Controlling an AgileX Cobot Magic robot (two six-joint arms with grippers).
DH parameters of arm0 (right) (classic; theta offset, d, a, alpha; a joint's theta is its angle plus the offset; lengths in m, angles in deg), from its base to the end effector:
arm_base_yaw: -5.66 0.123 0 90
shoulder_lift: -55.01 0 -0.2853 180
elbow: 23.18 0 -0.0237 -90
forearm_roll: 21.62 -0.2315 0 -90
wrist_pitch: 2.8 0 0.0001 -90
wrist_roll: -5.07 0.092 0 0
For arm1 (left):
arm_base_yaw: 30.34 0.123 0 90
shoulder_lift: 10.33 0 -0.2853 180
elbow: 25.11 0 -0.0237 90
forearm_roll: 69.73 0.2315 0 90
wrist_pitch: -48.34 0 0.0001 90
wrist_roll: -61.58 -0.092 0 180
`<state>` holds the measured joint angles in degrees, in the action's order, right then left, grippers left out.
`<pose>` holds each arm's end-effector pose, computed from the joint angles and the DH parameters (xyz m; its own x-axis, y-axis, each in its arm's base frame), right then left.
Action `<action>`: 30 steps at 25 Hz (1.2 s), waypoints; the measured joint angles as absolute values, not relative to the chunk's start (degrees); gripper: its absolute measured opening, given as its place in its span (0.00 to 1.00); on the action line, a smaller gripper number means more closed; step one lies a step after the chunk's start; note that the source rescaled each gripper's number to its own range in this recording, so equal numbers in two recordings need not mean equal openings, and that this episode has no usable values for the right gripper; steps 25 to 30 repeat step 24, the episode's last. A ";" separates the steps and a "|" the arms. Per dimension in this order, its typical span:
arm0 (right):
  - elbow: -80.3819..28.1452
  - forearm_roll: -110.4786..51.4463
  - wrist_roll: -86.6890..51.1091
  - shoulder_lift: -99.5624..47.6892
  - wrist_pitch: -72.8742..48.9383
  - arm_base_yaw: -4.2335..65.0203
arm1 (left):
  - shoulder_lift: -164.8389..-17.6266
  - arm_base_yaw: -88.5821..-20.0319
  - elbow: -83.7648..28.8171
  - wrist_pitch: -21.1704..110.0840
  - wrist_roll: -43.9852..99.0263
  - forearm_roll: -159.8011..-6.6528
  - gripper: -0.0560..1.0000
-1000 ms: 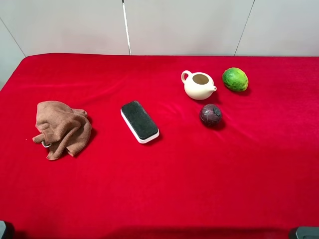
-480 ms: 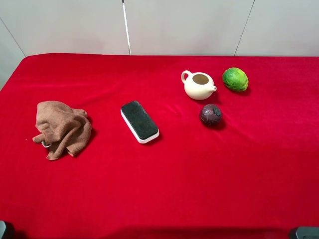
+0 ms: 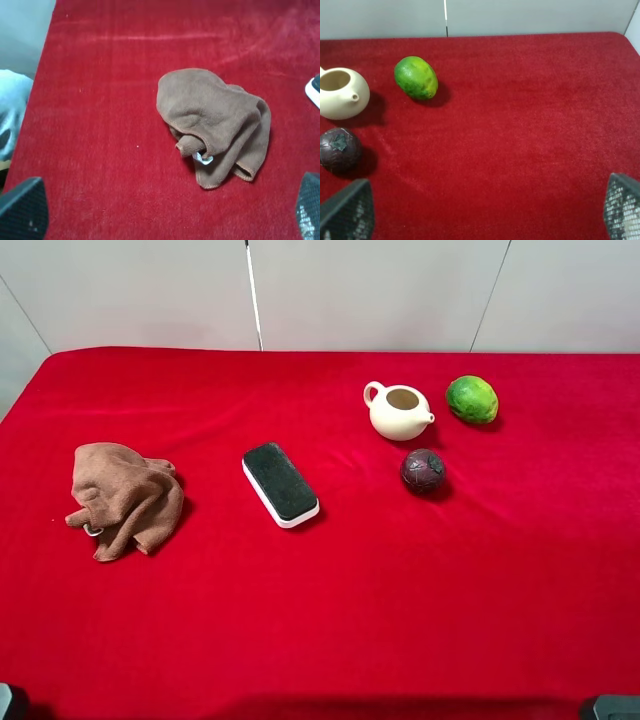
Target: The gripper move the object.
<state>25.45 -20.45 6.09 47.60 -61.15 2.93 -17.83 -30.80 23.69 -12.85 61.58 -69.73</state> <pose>-0.0205 -0.0006 0.2707 -0.4119 0.0267 -0.9108 0.0664 0.9978 -0.0007 -0.0218 0.0002 0.2658 -0.4616 0.0037 -0.8871 0.0080 1.0000 0.0000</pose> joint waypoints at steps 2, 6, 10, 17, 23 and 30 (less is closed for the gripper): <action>25.45 -20.45 6.09 47.60 -61.15 2.93 | -17.83 -30.80 23.69 -12.85 61.16 -69.73 1.00; 25.45 -20.45 6.09 47.60 -61.15 2.93 | -17.83 -30.80 23.69 -12.85 60.94 -69.73 1.00; 25.45 -20.45 6.09 47.60 -61.15 2.93 | -17.83 -30.80 23.69 -12.85 60.77 -69.73 1.00; 25.45 -20.45 6.09 47.60 -61.15 2.93 | -17.83 -30.80 23.69 -12.85 60.71 -69.73 1.00; 25.45 -20.45 6.09 47.60 -61.15 2.93 | -17.83 -30.80 23.69 -12.85 60.66 -69.73 1.00; 25.45 -20.45 6.09 47.60 -61.15 2.93 | -17.83 -30.80 23.69 -12.85 60.66 -69.73 1.00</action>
